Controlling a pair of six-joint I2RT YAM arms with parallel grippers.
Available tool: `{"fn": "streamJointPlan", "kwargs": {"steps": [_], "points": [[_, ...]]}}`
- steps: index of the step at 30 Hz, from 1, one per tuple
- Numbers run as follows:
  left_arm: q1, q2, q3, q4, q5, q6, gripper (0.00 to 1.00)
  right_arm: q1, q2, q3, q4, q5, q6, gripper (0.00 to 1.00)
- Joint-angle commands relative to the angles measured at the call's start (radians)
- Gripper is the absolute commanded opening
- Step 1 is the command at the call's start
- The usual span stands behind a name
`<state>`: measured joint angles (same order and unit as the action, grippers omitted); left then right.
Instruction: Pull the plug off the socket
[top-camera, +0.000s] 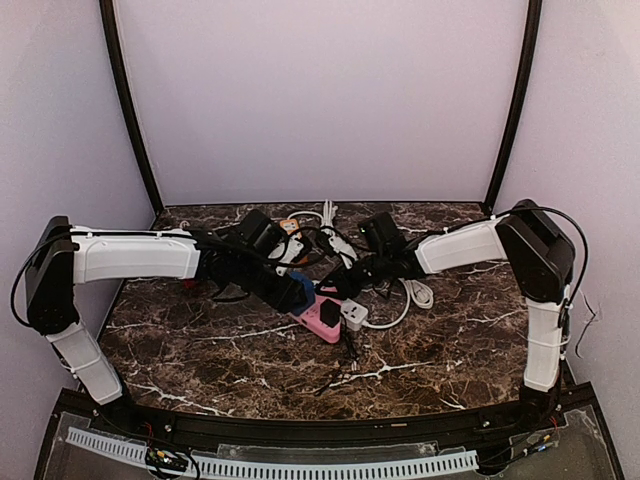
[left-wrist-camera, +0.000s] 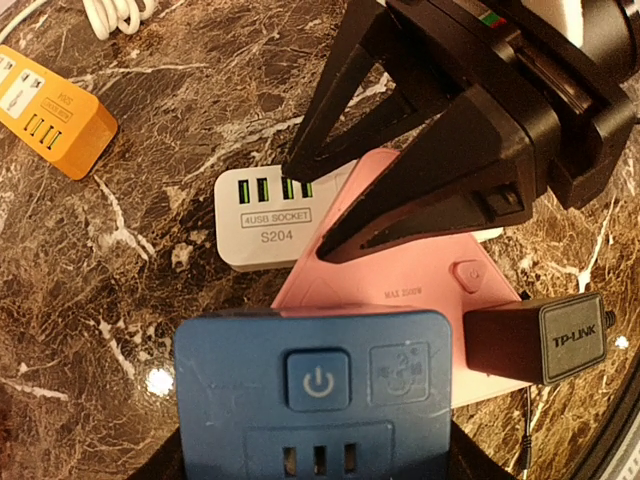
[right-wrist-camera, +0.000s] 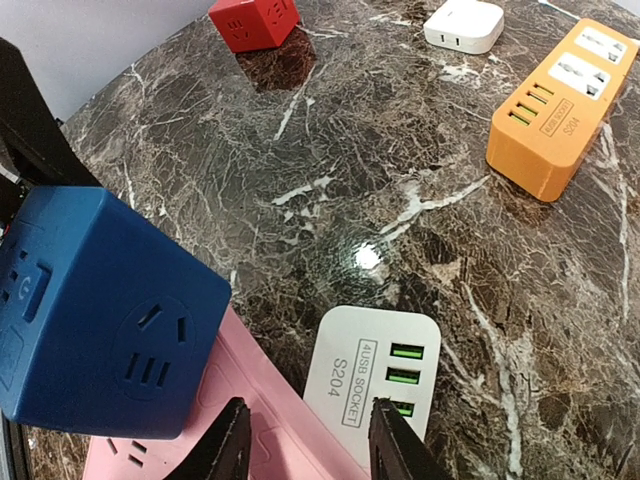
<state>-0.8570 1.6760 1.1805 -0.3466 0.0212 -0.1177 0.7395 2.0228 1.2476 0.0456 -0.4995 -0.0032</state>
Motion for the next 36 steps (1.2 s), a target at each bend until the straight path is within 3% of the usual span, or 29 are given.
{"fn": "streamJointPlan", "kwargs": {"steps": [1,9,22,27,32,36], "points": [[0.026,-0.061,0.015,0.226,0.189,-0.095,0.18,0.018,0.11,-0.081,-0.252,0.122,-0.037,0.39],[0.024,-0.047,-0.01,0.21,0.134,-0.034,0.18,0.017,0.066,-0.082,-0.253,0.097,-0.027,0.42],[0.011,-0.022,-0.024,0.166,0.104,0.015,0.17,0.004,-0.144,-0.062,-0.295,0.034,-0.001,0.61],[0.004,-0.018,-0.036,0.163,0.093,0.045,0.17,-0.015,-0.15,-0.086,-0.314,0.029,-0.003,0.76],[0.003,-0.021,-0.071,0.181,0.075,0.076,0.17,-0.115,-0.174,-0.126,-0.287,-0.095,0.003,0.93],[0.001,-0.024,-0.112,0.225,0.08,0.103,0.17,-0.148,-0.185,-0.133,-0.269,-0.155,0.033,0.96]]}}
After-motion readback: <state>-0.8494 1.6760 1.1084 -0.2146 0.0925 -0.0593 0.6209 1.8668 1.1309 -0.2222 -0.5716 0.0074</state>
